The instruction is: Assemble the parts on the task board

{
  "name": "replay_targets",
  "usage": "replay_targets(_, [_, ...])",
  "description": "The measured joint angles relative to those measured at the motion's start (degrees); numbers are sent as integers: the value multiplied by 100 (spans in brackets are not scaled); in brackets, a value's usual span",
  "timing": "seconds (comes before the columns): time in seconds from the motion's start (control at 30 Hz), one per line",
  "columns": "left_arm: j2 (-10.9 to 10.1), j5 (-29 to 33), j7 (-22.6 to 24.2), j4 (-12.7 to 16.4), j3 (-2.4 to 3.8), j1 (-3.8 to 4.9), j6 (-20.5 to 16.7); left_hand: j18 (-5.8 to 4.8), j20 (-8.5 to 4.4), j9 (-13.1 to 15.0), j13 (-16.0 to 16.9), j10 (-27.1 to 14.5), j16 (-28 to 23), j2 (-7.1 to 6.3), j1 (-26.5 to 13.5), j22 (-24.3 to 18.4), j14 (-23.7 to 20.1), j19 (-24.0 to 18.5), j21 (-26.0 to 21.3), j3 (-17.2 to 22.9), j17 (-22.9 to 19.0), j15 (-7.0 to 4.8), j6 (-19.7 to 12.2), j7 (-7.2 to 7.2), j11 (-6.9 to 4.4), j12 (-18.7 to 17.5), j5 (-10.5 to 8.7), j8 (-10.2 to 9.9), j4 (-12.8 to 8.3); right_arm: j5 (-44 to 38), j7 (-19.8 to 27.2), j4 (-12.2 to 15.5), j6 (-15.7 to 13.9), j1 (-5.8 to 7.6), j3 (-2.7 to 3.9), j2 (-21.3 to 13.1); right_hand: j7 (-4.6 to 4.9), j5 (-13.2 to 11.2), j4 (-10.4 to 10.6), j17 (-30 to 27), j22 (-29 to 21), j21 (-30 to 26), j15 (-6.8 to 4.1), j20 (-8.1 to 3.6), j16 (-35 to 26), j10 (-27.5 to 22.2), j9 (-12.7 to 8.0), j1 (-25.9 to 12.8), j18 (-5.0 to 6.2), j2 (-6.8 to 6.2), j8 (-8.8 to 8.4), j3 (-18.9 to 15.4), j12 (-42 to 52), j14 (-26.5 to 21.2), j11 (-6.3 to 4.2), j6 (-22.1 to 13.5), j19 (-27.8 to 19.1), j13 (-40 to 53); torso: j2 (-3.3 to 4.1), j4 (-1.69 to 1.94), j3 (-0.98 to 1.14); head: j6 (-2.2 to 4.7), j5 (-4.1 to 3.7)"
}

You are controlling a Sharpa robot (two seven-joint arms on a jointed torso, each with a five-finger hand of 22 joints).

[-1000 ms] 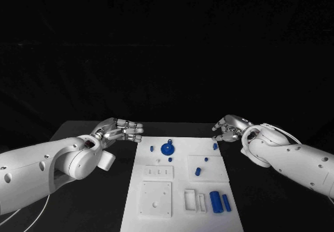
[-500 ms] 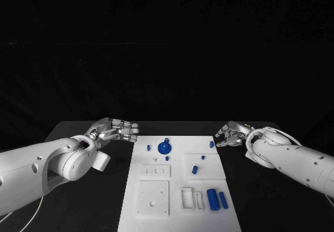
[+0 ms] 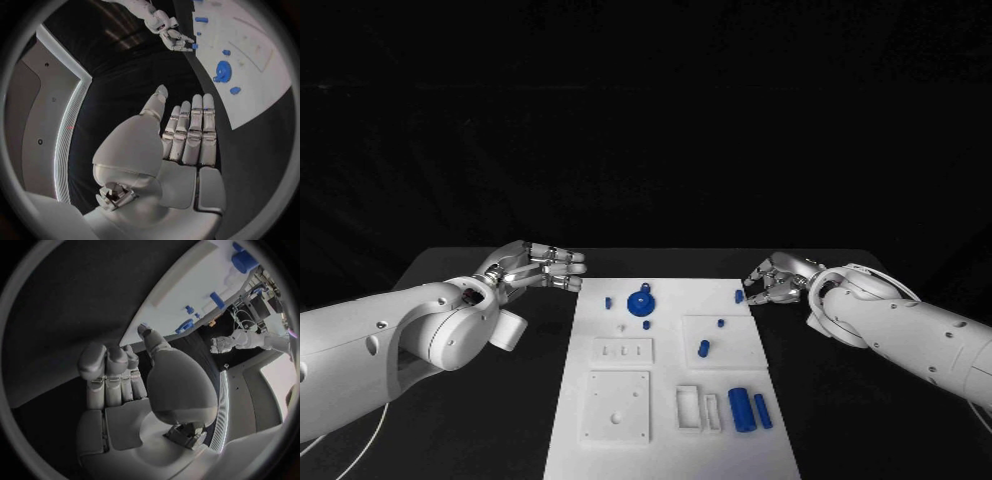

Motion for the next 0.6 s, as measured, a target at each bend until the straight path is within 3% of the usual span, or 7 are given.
replay_targets(0.6, [20, -30, -10, -21, 0, -4, 10, 0, 0, 0, 0, 0, 0, 0, 0, 6, 0, 0, 0, 0, 0, 0, 0, 0, 0, 0, 0, 0, 0, 275, 78, -71, 201, -49, 0, 122, 21, 0, -49, 42, 4, 0, 0, 0, 0, -20, 0, -52, 0, 52, 0, 15, 0, 0, 21, 61, 0, 44, -9, 7, -9, -58, -3])
